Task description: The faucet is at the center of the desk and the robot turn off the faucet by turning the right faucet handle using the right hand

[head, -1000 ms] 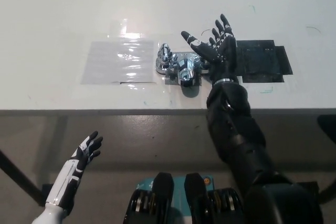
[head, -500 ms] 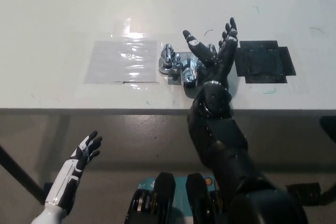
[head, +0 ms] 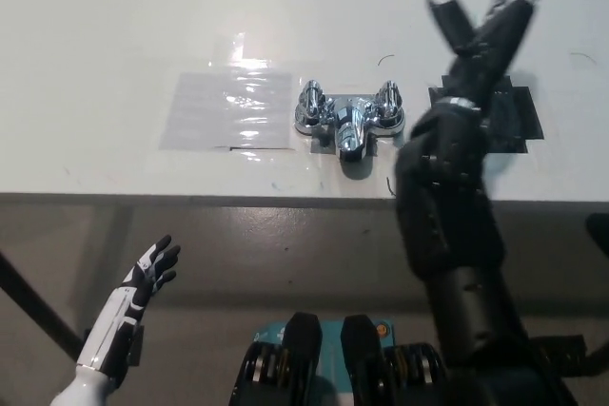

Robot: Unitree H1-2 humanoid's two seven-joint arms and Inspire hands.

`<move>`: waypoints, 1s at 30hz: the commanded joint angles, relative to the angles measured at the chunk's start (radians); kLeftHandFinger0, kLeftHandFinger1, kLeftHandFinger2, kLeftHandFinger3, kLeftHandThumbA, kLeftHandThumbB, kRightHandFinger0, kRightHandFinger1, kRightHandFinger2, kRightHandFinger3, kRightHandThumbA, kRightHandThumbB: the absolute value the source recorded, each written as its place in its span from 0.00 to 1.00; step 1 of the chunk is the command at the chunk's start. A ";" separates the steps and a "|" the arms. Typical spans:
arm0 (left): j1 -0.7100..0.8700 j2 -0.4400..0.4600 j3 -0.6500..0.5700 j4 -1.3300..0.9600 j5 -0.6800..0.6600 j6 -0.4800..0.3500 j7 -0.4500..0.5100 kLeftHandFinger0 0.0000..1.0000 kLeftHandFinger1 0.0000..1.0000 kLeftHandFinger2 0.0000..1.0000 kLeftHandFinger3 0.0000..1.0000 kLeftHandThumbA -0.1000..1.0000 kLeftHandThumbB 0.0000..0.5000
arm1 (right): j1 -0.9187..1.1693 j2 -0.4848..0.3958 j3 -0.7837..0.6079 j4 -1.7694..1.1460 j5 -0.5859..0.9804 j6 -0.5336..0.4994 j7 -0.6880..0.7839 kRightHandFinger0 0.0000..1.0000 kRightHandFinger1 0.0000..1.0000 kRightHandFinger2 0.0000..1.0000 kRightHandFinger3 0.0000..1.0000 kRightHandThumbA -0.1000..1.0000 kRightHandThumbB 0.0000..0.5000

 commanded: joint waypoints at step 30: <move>-0.028 0.013 0.018 -0.019 -0.018 -0.021 -0.011 1.00 1.00 1.00 1.00 1.00 0.83 | 0.891 -0.378 0.375 -0.650 -0.193 -0.103 0.341 1.00 1.00 1.00 1.00 1.00 0.38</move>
